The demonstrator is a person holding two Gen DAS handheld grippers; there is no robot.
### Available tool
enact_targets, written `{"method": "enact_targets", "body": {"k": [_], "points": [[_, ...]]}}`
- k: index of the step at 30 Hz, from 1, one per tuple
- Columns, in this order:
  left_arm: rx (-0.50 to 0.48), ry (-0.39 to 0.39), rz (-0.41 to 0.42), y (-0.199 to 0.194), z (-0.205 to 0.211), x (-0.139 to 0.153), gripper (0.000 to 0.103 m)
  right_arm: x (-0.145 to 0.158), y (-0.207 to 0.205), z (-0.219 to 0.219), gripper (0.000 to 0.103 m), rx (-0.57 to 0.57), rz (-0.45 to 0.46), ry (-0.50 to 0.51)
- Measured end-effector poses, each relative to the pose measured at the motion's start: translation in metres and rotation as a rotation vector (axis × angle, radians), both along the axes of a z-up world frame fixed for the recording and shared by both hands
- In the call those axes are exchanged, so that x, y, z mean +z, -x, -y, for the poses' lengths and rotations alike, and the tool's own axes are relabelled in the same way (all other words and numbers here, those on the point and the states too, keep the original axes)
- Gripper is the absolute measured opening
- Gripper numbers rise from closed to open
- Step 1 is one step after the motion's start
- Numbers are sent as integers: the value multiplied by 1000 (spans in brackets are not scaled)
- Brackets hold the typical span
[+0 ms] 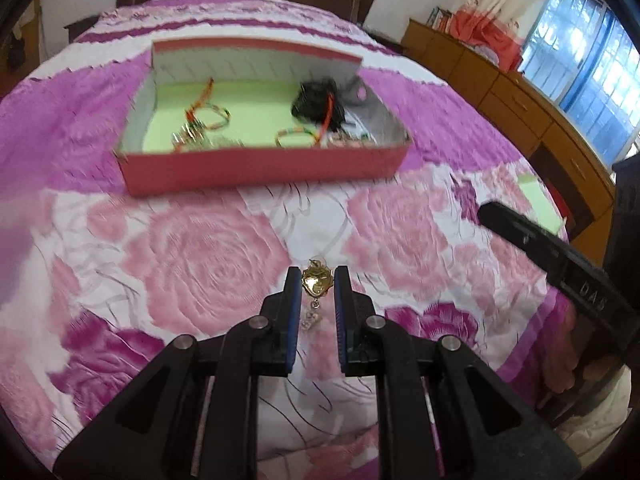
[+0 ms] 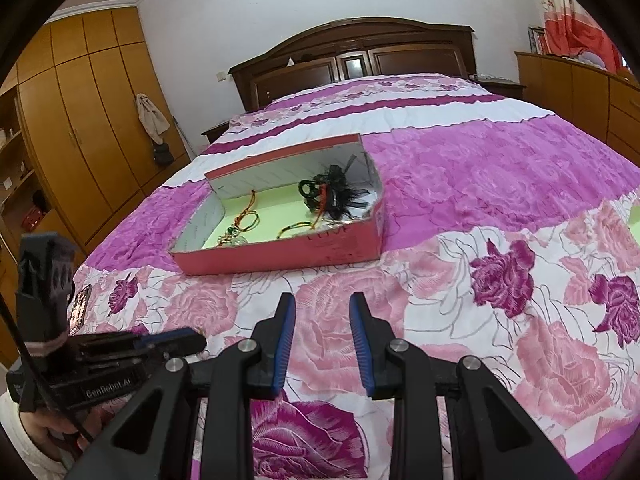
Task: Organize jewelry
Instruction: 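Carry the gold earring with the left tool into the box, then open the left tool to drop the gold earring into the box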
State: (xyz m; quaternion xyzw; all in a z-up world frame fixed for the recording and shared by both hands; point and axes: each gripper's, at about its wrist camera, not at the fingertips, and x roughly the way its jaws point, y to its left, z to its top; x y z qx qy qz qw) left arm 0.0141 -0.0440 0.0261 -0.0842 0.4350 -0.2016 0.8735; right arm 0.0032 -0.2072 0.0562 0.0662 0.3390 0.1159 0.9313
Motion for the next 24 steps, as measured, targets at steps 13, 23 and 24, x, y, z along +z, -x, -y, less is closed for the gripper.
{"method": "enact_targets", "body": {"k": [13, 23, 24], "points": [[103, -20, 158, -36, -26, 37, 8, 11, -26, -30, 31, 53, 35, 8], [166, -45, 230, -70, -34, 37, 8, 12, -44, -47, 31, 71, 53, 12], [173, -46, 228, -74, -35, 34, 8, 10, -45, -47, 31, 71, 50, 15]]}}
